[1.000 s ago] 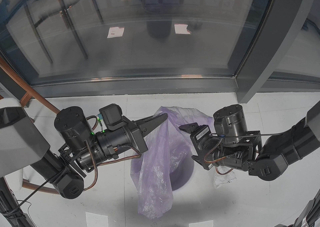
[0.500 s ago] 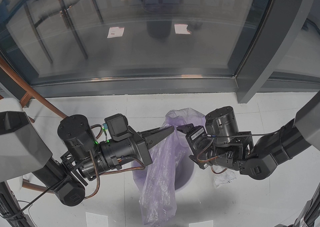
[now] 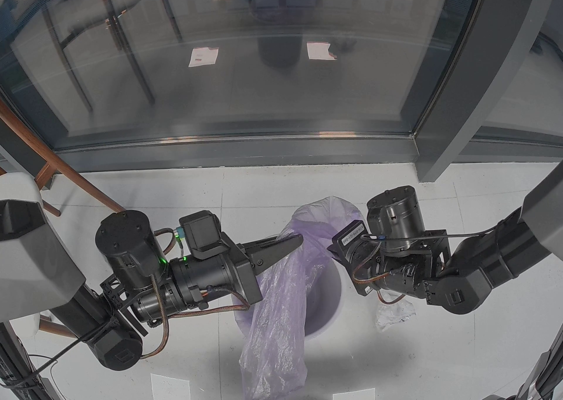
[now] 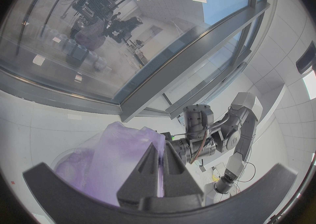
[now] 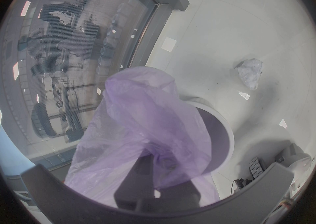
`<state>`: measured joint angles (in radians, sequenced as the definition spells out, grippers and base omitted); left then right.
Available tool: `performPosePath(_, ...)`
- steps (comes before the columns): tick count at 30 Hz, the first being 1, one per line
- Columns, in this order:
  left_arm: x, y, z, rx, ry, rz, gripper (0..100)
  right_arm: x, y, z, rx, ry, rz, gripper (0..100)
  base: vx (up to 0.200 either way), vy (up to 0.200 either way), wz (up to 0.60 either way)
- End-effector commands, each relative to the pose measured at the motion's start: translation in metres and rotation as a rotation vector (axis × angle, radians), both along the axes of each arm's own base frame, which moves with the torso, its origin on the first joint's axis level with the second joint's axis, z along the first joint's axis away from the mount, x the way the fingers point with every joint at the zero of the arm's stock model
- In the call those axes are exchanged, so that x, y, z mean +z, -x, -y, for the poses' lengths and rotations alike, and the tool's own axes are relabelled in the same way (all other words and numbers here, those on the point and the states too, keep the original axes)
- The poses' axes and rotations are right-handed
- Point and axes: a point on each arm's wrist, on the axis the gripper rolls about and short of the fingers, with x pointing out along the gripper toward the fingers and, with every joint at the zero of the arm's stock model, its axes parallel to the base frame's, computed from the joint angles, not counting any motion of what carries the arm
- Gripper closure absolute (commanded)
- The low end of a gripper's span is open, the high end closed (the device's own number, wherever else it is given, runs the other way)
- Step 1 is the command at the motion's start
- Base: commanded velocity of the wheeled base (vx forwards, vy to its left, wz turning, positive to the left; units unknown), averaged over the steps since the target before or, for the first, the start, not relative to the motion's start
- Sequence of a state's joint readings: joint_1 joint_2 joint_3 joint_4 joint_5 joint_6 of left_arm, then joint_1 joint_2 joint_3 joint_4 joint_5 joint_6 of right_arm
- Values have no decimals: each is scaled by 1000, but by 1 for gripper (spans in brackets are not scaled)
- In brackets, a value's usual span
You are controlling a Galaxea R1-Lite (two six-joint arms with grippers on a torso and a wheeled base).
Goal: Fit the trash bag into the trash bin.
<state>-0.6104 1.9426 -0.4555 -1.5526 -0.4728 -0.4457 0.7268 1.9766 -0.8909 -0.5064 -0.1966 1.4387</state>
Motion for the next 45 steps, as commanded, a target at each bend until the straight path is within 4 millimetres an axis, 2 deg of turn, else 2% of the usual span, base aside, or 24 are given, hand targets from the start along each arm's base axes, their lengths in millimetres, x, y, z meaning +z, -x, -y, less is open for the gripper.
performPosePath(1,-1,6,-4,-1,-6,-8,100,14,16,14,16,8,22,100,0,0,0)
performPosePath(5,-1,5,-3,-1,-5,-10,100,13,24,21,39,33,17,100,0,0,0)
performPosePath(8,-4,1,-2,6,-10,-21,100,-5,40,23,110,155,4,100,0,0,0)
performPosePath(12,-8,0,0,6,-18,-32,100,-20,54,30,127,232,-7,100,0,0,0)
performPosePath(24,-10,0,0,6,-23,-37,100,1,59,32,129,142,87,100,0,0,0)
performPosePath(27,-11,2,-1,5,-27,-42,100,11,63,34,174,110,104,100,0,0,0)
performPosePath(31,-13,4,-3,-3,-35,-50,100,11,65,34,230,94,97,100,0,0,0)
performPosePath(32,-13,4,-3,-3,-35,-50,0,11,65,34,230,94,97,100,0,0,0)
performPosePath(40,-5,2,-4,12,55,-132,0,19,68,37,253,112,130,100,0,0,0)
performPosePath(45,-2,-4,-18,66,63,-129,0,12,74,43,261,137,113,100,0,0,0)
